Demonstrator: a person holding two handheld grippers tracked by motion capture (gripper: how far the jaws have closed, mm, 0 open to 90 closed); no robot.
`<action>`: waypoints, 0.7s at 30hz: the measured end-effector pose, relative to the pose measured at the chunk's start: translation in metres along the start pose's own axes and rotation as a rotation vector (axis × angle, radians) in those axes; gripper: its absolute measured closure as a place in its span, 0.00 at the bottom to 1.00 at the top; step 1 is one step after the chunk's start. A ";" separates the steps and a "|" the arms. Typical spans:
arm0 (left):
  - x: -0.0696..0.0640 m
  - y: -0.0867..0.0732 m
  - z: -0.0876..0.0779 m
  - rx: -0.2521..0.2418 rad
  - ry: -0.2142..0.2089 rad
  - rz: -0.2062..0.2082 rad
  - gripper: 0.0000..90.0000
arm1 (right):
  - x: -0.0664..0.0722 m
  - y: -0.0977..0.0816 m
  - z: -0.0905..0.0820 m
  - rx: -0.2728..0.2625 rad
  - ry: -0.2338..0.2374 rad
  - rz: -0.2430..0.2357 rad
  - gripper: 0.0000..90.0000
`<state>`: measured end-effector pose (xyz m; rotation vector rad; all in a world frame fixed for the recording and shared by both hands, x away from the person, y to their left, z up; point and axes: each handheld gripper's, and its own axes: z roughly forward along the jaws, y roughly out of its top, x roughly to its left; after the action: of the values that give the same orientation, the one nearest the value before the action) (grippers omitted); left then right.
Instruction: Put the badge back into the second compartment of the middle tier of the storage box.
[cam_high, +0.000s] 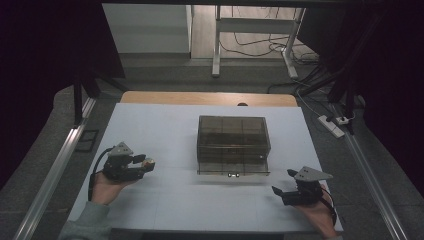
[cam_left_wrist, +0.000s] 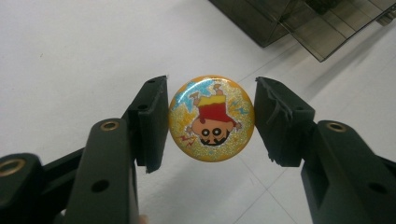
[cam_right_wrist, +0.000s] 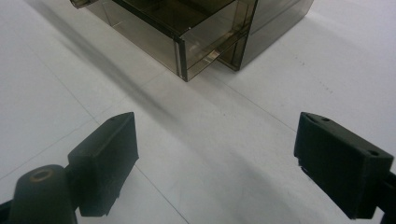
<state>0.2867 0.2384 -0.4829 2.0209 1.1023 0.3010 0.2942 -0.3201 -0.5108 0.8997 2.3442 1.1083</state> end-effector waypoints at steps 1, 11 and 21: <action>0.000 0.000 0.000 -0.002 -0.002 0.000 0.52 | 0.000 0.000 0.000 0.000 0.000 0.000 0.15; -0.007 0.004 0.001 -0.013 -0.010 0.016 0.52 | 0.000 0.000 0.000 -0.002 -0.001 0.001 0.15; -0.017 0.009 0.000 -0.051 -0.015 0.025 0.52 | 0.000 0.000 0.000 -0.001 0.000 0.001 0.15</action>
<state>0.2824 0.2222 -0.4735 1.9900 1.0501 0.3229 0.2944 -0.3199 -0.5112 0.9013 2.3438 1.1097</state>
